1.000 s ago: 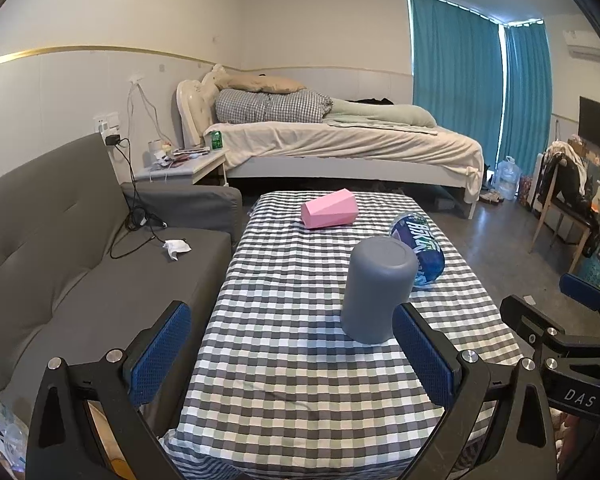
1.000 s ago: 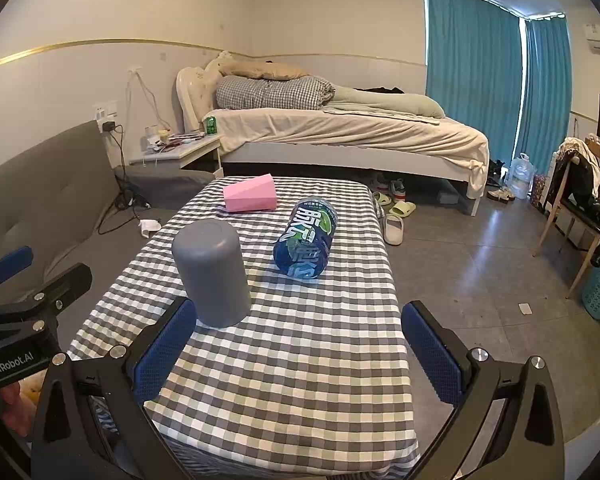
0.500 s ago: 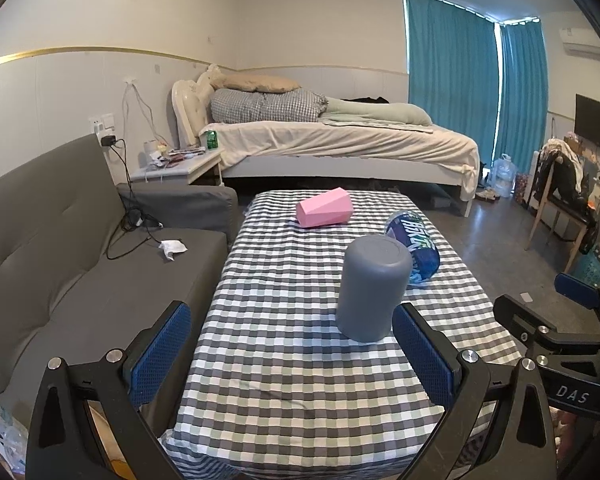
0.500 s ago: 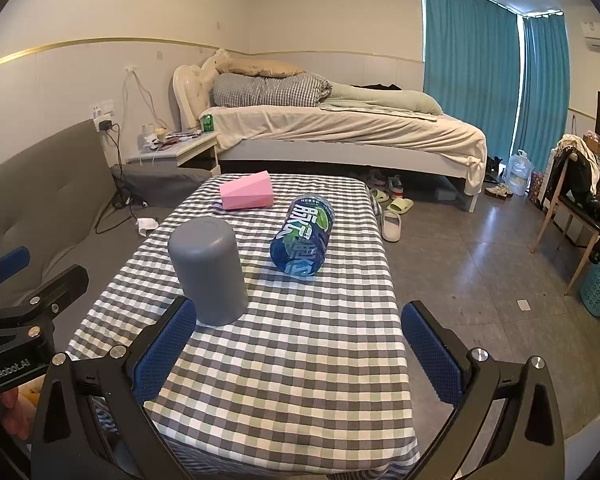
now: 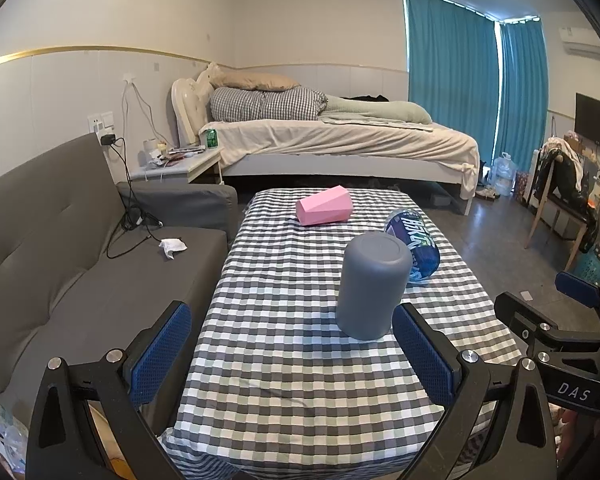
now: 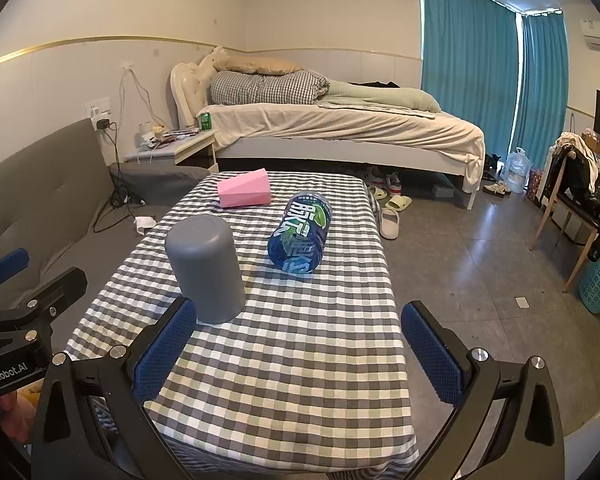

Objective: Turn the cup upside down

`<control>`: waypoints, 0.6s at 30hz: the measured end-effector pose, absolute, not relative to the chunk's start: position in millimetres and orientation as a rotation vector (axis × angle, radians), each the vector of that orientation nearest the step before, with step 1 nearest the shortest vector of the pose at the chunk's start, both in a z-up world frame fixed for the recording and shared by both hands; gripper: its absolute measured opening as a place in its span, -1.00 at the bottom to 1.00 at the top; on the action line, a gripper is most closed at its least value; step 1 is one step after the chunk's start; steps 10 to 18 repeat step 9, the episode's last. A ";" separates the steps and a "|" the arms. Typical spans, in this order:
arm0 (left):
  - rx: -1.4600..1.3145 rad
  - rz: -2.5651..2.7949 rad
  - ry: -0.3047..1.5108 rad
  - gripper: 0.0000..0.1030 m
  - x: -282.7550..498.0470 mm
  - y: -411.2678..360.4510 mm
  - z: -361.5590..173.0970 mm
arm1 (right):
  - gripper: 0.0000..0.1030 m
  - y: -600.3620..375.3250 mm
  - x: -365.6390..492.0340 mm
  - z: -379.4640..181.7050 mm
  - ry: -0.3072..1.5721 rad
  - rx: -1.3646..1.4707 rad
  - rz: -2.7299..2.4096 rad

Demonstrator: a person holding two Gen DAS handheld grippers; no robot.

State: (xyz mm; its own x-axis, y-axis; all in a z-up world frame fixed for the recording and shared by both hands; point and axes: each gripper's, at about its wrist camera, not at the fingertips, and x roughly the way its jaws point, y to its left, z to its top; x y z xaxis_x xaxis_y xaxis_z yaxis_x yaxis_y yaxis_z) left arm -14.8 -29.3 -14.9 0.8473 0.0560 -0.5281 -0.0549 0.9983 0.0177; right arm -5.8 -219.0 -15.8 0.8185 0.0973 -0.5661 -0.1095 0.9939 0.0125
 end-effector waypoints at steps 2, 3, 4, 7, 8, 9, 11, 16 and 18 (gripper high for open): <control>0.003 0.060 0.558 1.00 -14.8 -29.2 -14.7 | 0.99 -219.2 -5.2 -15.4 0.602 -0.021 0.111; 0.004 0.060 0.558 1.00 -14.8 -28.9 -14.5 | 0.99 -219.3 -5.3 -15.5 0.603 -0.022 0.111; 0.004 0.060 0.558 1.00 -14.7 -29.3 -14.2 | 0.99 -219.1 -5.3 -15.5 0.605 -0.022 0.112; 0.014 0.063 0.554 1.00 -14.6 -30.0 -13.8 | 0.99 -218.0 -5.6 -15.0 0.602 -0.024 0.114; 0.019 0.063 0.553 1.00 -14.8 -30.6 -13.6 | 0.99 -217.8 -5.8 -14.6 0.601 -0.026 0.114; 0.020 0.060 0.553 1.00 -14.1 -30.4 -13.6 | 0.99 -217.8 -5.8 -14.6 0.601 -0.025 0.113; 0.020 0.060 0.553 1.00 -14.1 -30.4 -13.6 | 0.99 -217.8 -5.8 -14.6 0.601 -0.025 0.113; 0.020 0.060 0.553 1.00 -14.1 -30.4 -13.6 | 0.99 -217.8 -5.8 -14.6 0.601 -0.025 0.113; 0.020 0.060 0.553 1.00 -14.1 -30.4 -13.6 | 0.99 -217.8 -5.8 -14.6 0.601 -0.025 0.113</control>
